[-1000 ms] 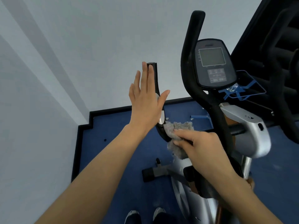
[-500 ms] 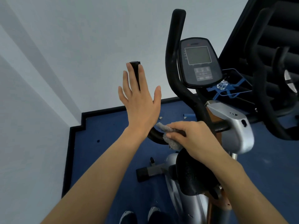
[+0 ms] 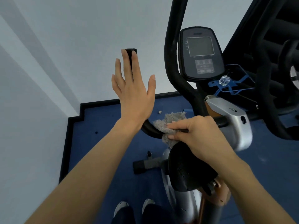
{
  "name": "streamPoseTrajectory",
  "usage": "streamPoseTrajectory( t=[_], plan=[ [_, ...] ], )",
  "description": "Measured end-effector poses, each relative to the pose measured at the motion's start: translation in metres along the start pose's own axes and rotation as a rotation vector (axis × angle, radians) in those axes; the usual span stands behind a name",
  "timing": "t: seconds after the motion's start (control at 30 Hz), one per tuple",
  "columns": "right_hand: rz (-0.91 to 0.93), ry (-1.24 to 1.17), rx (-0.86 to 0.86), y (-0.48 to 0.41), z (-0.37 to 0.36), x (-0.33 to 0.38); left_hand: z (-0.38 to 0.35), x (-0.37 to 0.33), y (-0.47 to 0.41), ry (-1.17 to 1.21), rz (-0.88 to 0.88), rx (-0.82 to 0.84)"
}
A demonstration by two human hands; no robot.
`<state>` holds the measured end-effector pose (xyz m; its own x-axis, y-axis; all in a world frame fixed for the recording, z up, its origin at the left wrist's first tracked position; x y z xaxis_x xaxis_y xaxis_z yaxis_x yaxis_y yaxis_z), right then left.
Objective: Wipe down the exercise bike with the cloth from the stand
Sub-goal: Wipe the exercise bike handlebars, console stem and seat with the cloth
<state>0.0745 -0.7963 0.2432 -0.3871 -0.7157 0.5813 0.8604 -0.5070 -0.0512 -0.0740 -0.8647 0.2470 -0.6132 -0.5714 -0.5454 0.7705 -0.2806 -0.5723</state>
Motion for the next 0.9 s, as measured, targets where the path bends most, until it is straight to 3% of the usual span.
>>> streamPoseTrajectory(
  t=[0.07, 0.2, 0.27, 0.4, 0.53, 0.7, 0.9],
  plan=[
    [0.056, -0.054, -0.024, 0.002, 0.008, -0.001, 0.001, 0.0, 0.0, 0.003, 0.006, -0.005],
    [0.207, -0.084, -0.344, 0.011, 0.037, -0.008, 0.001, -0.002, 0.003, -0.018, -0.005, -0.003],
    [0.255, -0.019, -0.398, 0.015, 0.042, -0.009, 0.002, -0.003, 0.003, -0.022, -0.006, -0.005],
    [0.282, 0.103, -0.24, 0.011, 0.025, -0.008, 0.001, -0.002, 0.004, -0.031, -0.007, -0.004],
    [0.192, 0.172, -0.041, 0.004, 0.009, -0.007, 0.002, -0.001, 0.004, -0.02, -0.005, -0.014],
    [0.017, 0.062, -0.073, 0.009, 0.016, -0.018, 0.002, -0.001, 0.004, 0.002, 0.003, -0.013],
    [0.003, 0.021, -0.191, 0.0, 0.021, -0.012, 0.002, 0.0, 0.001, 0.023, 0.008, -0.033]
  ],
)
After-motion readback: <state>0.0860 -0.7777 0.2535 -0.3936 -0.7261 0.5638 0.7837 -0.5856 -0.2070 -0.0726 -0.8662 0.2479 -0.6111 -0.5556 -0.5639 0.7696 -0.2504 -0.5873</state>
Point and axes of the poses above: each hand's wrist, its own y-axis away from the middle knuckle, its own z-axis out of the back of the hand, x = y × z, the point moved 7 cm from there along -y, towards the middle knuckle, and after that the axes turned 8 degrees about -x, right-handed, at the moved point
